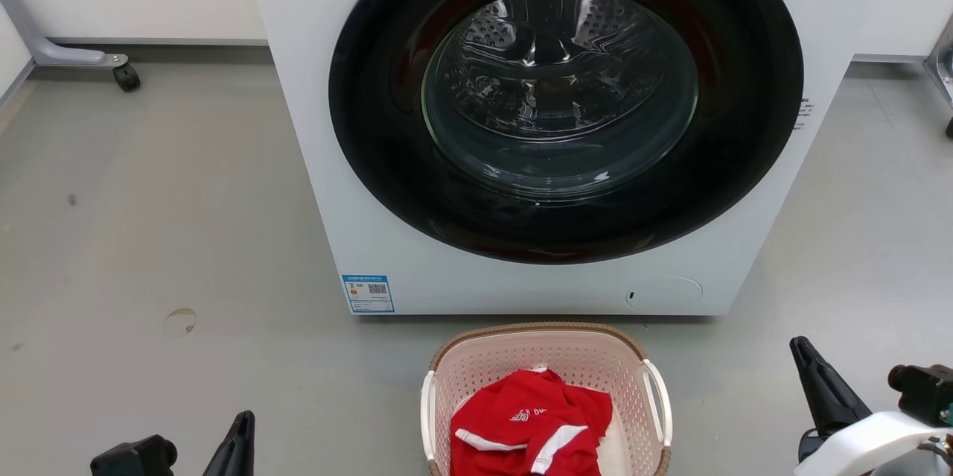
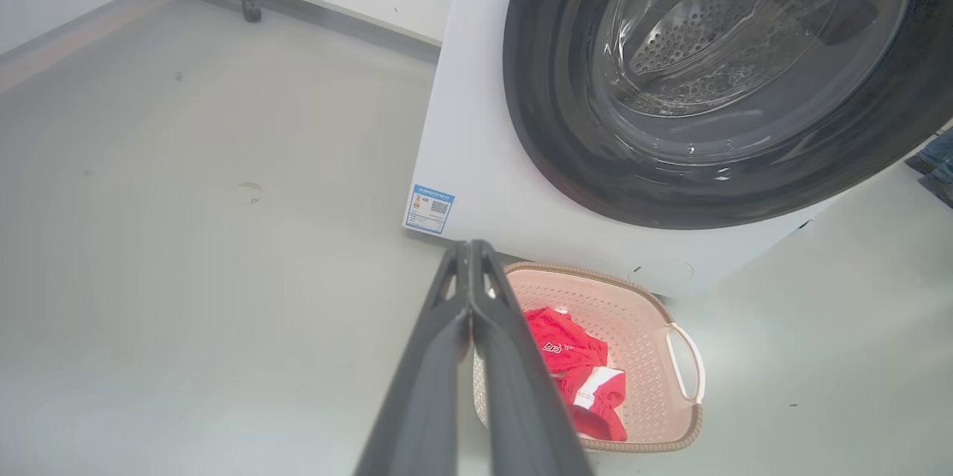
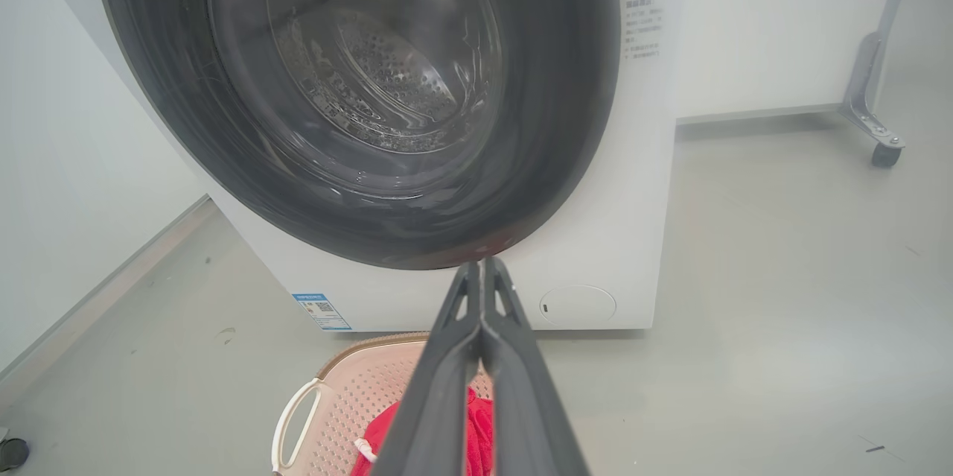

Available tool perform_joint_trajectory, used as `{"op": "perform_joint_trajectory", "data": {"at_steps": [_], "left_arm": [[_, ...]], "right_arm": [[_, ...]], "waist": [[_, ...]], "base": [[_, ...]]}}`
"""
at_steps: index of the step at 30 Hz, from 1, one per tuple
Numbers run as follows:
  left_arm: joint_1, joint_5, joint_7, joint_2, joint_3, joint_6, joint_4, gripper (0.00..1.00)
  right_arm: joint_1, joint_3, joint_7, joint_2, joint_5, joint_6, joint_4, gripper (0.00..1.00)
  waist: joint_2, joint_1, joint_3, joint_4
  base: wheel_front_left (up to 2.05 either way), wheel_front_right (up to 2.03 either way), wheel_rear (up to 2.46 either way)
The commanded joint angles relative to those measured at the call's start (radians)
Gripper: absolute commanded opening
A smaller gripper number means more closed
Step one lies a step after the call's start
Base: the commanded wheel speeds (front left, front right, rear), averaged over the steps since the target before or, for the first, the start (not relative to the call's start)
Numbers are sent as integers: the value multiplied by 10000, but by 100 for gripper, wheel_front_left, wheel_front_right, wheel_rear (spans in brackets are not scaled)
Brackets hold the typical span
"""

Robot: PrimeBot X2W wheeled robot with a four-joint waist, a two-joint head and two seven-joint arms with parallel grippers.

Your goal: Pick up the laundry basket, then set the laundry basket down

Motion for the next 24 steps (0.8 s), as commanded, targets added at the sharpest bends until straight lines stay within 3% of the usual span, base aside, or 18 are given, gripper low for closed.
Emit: {"op": "perform_joint_trajectory", "data": {"at_steps": [1, 24], "left_arm": [[-312, -150, 47, 101, 269, -129, -136, 0], [-838, -1838, 213, -710, 1241, -1137, 765, 0]], "right_arm": [[-387, -172, 52, -222, 226, -5, -232, 0], [-554, -911, 606, -32, 2272, -11, -281, 0]], "waist": [[-1, -2, 9, -7], [-1, -5, 76, -172]], "base": [[0, 0, 0], [0, 0, 0]]}}
